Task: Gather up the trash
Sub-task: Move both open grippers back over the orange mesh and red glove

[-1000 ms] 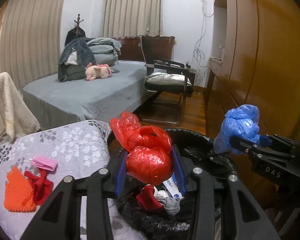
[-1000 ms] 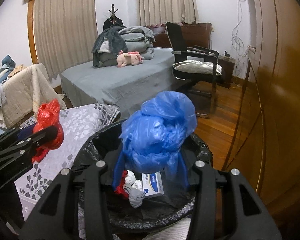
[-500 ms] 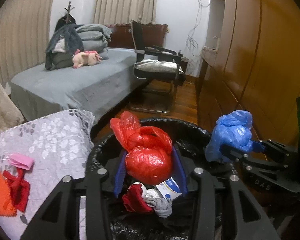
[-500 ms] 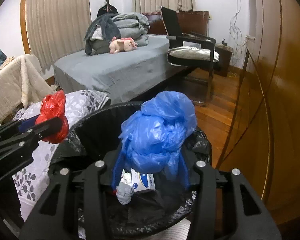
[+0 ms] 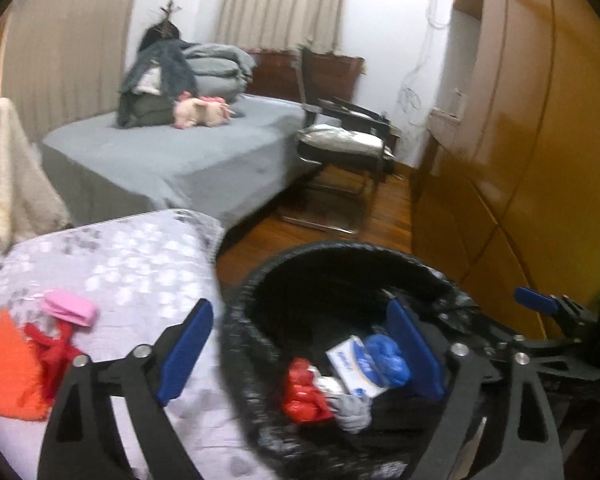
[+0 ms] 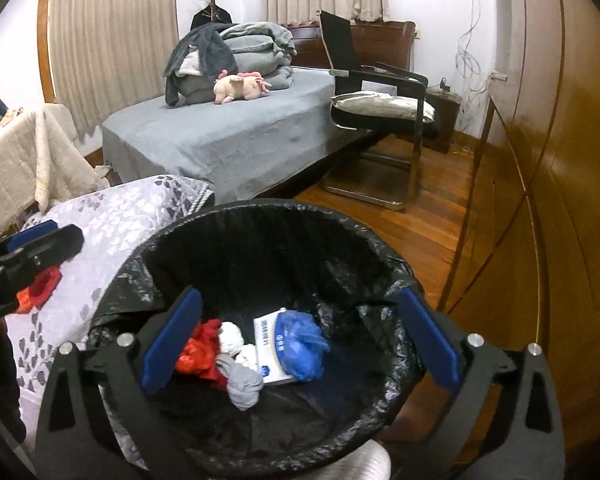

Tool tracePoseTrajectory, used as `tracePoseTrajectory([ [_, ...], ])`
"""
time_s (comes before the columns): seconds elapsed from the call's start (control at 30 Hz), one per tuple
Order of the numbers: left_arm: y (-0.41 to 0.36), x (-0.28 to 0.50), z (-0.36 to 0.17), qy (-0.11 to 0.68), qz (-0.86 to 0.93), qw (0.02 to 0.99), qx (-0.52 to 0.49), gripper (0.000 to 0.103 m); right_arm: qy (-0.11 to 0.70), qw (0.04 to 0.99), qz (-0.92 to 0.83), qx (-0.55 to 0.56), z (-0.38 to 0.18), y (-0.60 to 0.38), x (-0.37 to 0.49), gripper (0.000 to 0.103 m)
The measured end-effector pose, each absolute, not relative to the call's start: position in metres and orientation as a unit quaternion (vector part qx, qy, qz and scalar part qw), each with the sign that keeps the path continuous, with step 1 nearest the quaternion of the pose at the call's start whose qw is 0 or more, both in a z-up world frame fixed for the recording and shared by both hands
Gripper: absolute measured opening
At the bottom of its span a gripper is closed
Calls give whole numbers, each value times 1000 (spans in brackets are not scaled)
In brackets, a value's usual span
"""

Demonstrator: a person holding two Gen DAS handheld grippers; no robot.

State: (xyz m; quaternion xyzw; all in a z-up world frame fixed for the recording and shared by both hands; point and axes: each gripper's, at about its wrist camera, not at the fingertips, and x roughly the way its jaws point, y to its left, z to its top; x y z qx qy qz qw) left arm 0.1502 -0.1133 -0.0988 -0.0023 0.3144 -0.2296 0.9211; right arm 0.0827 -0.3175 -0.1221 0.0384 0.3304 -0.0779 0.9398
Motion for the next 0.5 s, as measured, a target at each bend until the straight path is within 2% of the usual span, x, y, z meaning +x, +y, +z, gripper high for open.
tracePoseTrajectory([
  [0.13, -80, 145, -91, 299, -187, 936, 0, 96, 322, 944, -66, 44, -113, -303, 80, 97],
  [0.5, 23, 122, -84, 283, -71, 956, 0, 97, 307, 951, 12, 25, -98, -227, 104, 98],
])
